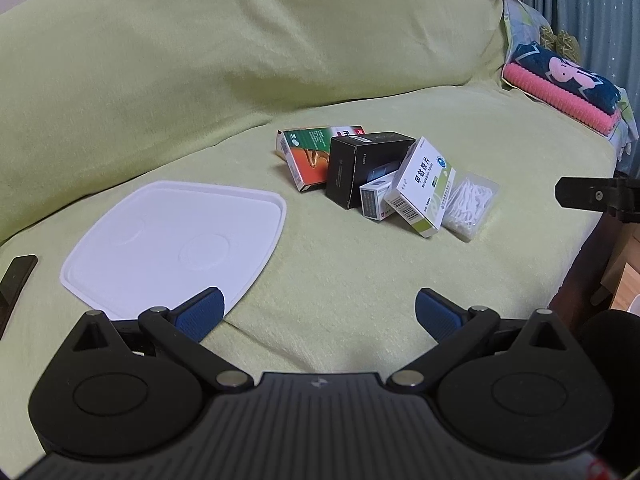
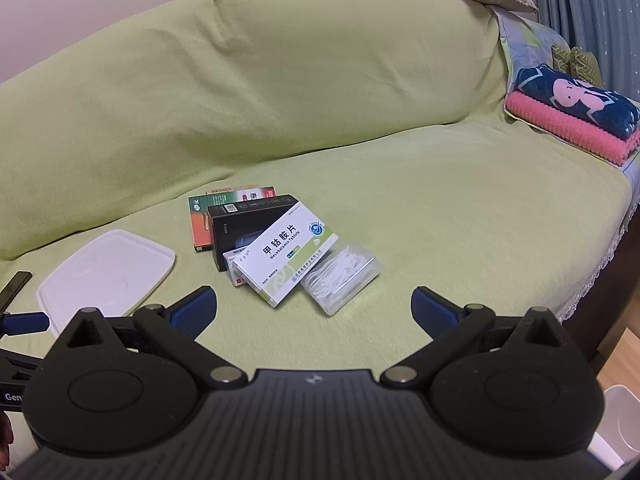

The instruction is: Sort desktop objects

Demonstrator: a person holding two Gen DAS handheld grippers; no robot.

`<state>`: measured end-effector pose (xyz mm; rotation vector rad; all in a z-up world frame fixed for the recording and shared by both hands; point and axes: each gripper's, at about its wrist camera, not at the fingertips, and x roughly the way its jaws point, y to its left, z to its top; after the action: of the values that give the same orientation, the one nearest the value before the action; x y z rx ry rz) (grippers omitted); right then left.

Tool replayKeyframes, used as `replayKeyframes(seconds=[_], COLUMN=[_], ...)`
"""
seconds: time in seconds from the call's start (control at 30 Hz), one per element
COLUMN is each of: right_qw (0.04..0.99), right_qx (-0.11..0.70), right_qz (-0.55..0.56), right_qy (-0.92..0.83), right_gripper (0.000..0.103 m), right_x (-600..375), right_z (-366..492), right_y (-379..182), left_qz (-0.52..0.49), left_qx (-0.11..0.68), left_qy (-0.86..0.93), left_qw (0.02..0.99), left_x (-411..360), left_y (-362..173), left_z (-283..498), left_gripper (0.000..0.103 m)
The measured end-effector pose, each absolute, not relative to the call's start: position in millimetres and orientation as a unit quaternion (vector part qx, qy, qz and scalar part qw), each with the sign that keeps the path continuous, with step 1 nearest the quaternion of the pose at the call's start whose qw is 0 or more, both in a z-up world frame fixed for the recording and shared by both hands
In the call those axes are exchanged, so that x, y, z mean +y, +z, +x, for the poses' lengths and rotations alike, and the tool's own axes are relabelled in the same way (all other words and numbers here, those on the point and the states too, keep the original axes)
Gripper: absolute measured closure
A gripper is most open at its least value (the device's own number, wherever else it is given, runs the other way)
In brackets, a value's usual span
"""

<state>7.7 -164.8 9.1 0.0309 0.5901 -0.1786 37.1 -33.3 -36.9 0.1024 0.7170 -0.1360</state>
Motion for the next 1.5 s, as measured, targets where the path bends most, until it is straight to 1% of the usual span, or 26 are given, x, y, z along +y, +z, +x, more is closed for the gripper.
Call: replayKeyframes(seconds=[0.23,0.5,0.9,1.27,1.3,1.37,1.5], right_qw=[0.951,0.955,0.951,0.952,0.952,0.953,0.951], right_qx=[0.297,0.285,0.302,0.300,0.300,0.300,0.305], right_qz=[-0.008,-0.028,-0.031,-0.023,-0.021,-0.014,-0.008], right_qy=[-0.084,-0.072,-0.061,-0.054,-0.054,-0.052,-0.052], right_gripper=[0.000,0.000,0.000,0.001,0.001,0.001,0.001], right_x=[-159.2,-153.2,-156.5,-163.6,-164.3,-165.5,-168.2], right_z=[13.5,26.8,50.4,79.2,81.9,86.9,96.2], right_y=[7.5,12.9,-1.1,-6.5,-7.5,-9.7,-15.7], left_qz=[0.046,0.049,0.099,0.143,0.146,0.152,0.165], left_qx=[0.347,0.341,0.326,0.317,0.316,0.315,0.309], left_qy=[-0.065,-0.067,-0.119,-0.172,-0.177,-0.186,-0.200], left_qw=[0.934,0.936,0.933,0.922,0.921,0.918,0.915], left_x=[-30.6,-19.9,-26.5,-42.2,-43.5,-46.6,-53.5], left_y=[-37.4,-37.1,-36.8,-41.5,-42.3,-44.8,-47.3], left_z=[38.9,52.1,81.4,141.1,147.7,161.4,188.8], left_gripper=[0.001,0.001,0.001,0.003,0.003,0.007,0.008])
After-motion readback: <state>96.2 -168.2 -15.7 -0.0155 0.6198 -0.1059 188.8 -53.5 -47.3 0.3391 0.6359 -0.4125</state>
